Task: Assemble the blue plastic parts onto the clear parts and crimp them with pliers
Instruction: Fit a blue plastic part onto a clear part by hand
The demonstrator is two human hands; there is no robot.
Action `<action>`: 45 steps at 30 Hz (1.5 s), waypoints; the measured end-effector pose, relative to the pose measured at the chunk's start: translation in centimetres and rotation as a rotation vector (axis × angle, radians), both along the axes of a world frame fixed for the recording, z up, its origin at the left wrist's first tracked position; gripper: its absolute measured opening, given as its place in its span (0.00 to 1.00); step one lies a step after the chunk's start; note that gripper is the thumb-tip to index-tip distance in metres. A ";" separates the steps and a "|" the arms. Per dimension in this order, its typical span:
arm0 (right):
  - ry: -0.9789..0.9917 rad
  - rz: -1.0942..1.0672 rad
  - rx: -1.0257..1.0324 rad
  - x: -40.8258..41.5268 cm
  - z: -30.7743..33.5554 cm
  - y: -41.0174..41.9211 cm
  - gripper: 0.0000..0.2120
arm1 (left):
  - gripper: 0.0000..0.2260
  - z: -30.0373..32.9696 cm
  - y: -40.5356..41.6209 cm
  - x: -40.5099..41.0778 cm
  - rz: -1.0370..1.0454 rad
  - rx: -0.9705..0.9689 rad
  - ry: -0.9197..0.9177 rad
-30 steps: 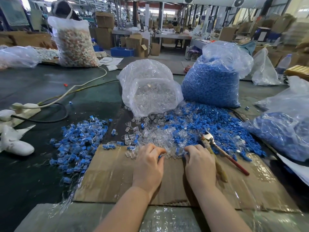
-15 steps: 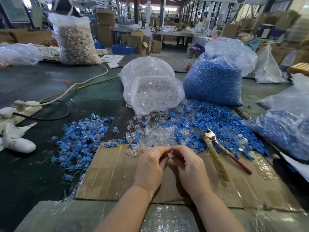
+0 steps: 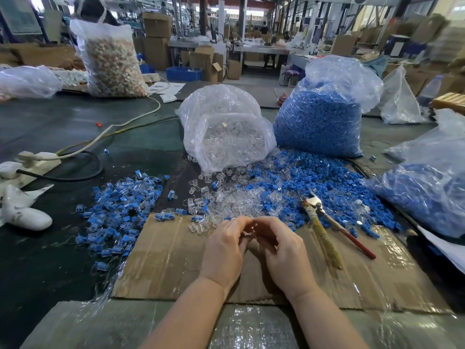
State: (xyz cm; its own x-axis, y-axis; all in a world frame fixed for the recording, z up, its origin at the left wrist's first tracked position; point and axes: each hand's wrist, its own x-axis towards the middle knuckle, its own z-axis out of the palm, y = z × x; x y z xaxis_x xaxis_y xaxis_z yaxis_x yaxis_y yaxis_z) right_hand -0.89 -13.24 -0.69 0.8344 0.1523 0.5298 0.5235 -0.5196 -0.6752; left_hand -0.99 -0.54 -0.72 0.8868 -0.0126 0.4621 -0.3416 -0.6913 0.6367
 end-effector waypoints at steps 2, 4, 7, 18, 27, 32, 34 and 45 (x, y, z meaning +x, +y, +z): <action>-0.013 -0.039 -0.016 0.1 -0.2 0.0 0.15 | 0.13 0.2 0.1 0.0 0.005 -0.042 -0.015; -0.025 -0.098 -0.051 0.2 -0.3 -0.1 0.16 | 0.13 0.3 0.2 0.0 0.026 -0.104 -0.028; -0.079 -0.141 -0.130 0.1 -0.4 0.0 0.10 | 0.13 0.3 0.5 0.2 0.071 -0.218 -0.003; -0.231 -0.061 -0.603 -0.2 0.0 1.0 0.10 | 0.13 -0.1 0.8 0.6 0.234 -0.562 -0.036; -0.110 -0.161 -0.461 0.4 -1.0 0.9 0.05 | 0.08 -0.4 0.9 0.9 0.298 -0.442 0.113; -0.039 -0.304 -0.398 0.4 -1.0 0.5 0.04 | 0.03 -0.5 0.9 0.8 0.169 -0.338 0.166; 0.041 -0.370 -0.393 0.4 -1.0 0.4 0.03 | 0.03 -0.5 0.9 0.7 0.166 -0.362 0.173; -0.110 -0.247 -0.529 0.4 -0.4 0.9 0.16 | 0.12 -0.3 1.0 0.8 0.203 -0.626 0.119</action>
